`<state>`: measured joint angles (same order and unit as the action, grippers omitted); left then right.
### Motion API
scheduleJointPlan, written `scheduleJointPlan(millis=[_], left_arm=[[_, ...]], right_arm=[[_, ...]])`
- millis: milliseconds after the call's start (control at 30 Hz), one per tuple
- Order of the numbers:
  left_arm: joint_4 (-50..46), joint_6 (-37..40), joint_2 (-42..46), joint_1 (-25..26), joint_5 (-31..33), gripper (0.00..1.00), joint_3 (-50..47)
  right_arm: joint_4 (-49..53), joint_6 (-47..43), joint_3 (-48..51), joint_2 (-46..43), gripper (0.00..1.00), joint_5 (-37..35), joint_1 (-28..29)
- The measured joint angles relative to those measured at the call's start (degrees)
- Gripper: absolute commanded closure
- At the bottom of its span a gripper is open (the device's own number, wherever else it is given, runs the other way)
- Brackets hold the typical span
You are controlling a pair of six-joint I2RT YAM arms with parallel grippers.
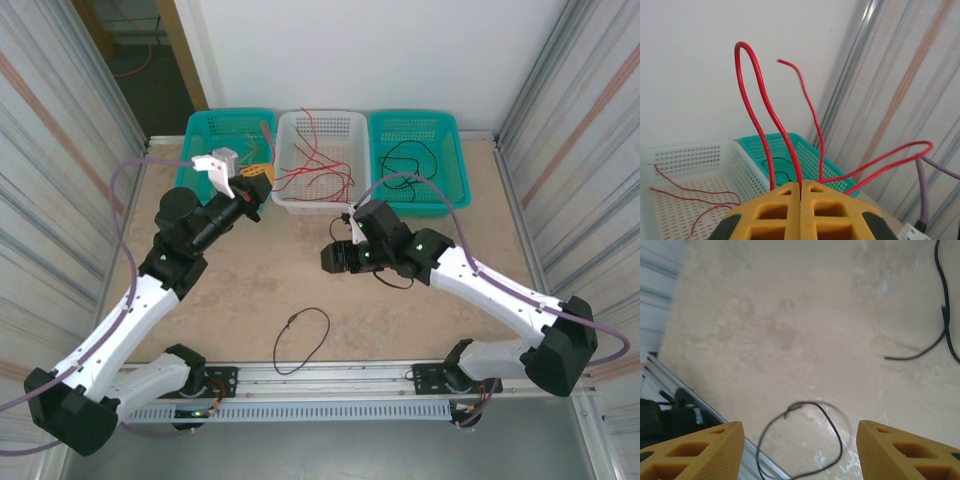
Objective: Untangle the cables
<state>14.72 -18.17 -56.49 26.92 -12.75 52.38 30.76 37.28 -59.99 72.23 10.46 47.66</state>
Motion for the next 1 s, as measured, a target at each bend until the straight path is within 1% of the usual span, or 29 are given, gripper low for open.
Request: scheduleJointPlan(millis=[133, 300, 600, 700, 1000], left_arm=[[-0.68, 0.15, -1.64, -1.51, 0.74, 1.0, 1.03], [-2.64, 0.55, -7.76, -1.73, 2.89, 1.0, 5.97], [-4.9, -0.2, -26.4, -2.6, 8.2, 1.0, 23.5], [-5.11, -1.2, -32.0, -2.6, 8.94, 1.0, 28.7], [-6.32, -6.12, -44.78, -2.6, 11.17, 1.0, 37.33]], right_arm=[[1.49, 0.0, 2.25, 0.0, 0.39, -0.63, 1.14], [2.73, -0.04, 2.47, 0.0, 0.38, -2.4, 1.51], [4.0, -0.24, 3.08, -0.5, 0.38, -5.53, 1.51], [4.07, -0.24, 3.89, -1.27, 0.37, -6.4, 1.49], [3.58, -0.24, 3.96, -1.42, 0.37, -6.58, -0.9]])
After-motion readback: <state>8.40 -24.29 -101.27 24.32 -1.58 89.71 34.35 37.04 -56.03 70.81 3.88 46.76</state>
